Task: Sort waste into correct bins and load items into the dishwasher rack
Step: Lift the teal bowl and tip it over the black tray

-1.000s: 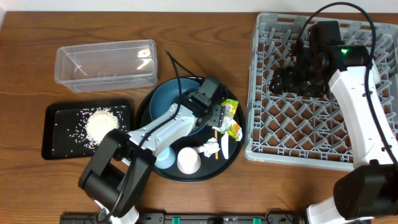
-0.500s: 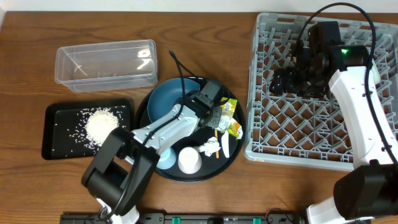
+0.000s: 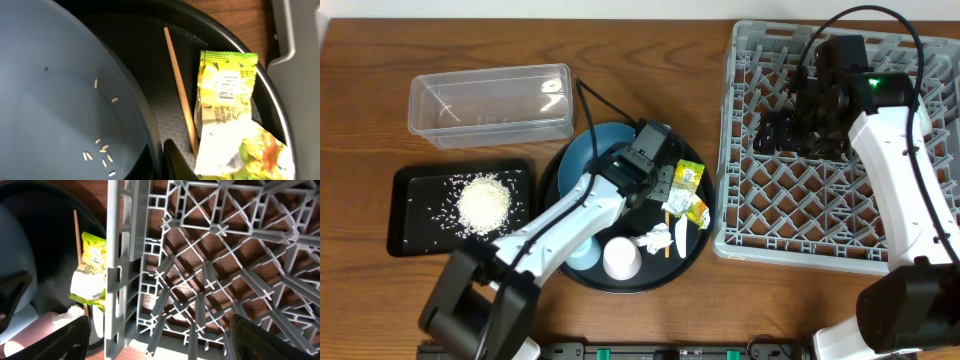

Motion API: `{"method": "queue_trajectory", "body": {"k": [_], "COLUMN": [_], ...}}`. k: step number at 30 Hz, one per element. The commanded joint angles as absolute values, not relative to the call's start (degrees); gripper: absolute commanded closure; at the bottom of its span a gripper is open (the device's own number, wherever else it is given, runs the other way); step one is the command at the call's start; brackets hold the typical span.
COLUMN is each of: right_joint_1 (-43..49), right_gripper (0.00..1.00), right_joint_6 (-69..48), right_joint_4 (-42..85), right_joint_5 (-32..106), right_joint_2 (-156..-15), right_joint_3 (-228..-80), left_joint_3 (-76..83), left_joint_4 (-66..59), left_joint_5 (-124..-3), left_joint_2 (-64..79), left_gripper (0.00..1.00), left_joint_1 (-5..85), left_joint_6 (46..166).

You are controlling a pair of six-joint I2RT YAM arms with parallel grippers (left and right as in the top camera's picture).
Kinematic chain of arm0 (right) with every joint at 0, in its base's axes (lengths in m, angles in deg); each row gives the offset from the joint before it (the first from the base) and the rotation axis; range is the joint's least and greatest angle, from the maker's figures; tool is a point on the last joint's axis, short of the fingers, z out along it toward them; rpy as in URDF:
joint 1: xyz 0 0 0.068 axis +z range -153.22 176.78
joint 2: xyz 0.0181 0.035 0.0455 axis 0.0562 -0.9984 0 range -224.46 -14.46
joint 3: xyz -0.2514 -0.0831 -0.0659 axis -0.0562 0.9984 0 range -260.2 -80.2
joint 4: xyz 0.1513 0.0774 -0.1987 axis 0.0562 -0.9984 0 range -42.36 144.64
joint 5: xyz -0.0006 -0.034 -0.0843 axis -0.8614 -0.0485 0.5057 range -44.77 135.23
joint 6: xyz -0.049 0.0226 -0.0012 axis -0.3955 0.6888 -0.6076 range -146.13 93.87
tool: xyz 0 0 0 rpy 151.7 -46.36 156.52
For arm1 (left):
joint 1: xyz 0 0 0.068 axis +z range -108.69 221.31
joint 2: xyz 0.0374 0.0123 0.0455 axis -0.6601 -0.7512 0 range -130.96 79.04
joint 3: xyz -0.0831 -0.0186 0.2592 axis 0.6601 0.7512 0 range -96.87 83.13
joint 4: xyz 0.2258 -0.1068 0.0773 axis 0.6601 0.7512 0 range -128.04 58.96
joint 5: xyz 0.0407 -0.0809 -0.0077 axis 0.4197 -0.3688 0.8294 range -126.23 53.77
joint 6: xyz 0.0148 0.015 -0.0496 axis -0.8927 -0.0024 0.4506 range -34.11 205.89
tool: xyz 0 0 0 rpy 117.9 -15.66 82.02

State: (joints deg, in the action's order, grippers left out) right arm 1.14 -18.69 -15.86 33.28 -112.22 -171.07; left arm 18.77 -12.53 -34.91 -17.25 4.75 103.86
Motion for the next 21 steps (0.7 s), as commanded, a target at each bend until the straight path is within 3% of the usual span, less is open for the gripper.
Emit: {"method": "queue_trajectory", "body": {"k": [1, 12, 21], "right_joint_1": [0.9, 0.9, 0.9], "right_gripper": [0.14, 0.14, 0.15], "right_joint_6": [-18.0, -18.0, -18.0], "right_joint_4": [-15.9, -16.6, -17.0], "right_joint_5": [33.5, 33.5, 34.6], "right_joint_2": [-111.9, -111.9, -111.9], "right_joint_3": [-171.2, -171.2, -171.2], "left_joint_3": [18.3, 18.3, 18.3], "left_joint_4": [-11.0, -3.8, 1.5], "left_joint_5": [-34.8, -33.2, -46.6], "left_joint_2": [-12.8, -1.2, 5.3], "left_gripper": [0.94, 0.94, 0.94], "left_joint_1": [4.8, 9.8, 26.0], "left_joint_6": [103.9, 104.7, 105.3]}}
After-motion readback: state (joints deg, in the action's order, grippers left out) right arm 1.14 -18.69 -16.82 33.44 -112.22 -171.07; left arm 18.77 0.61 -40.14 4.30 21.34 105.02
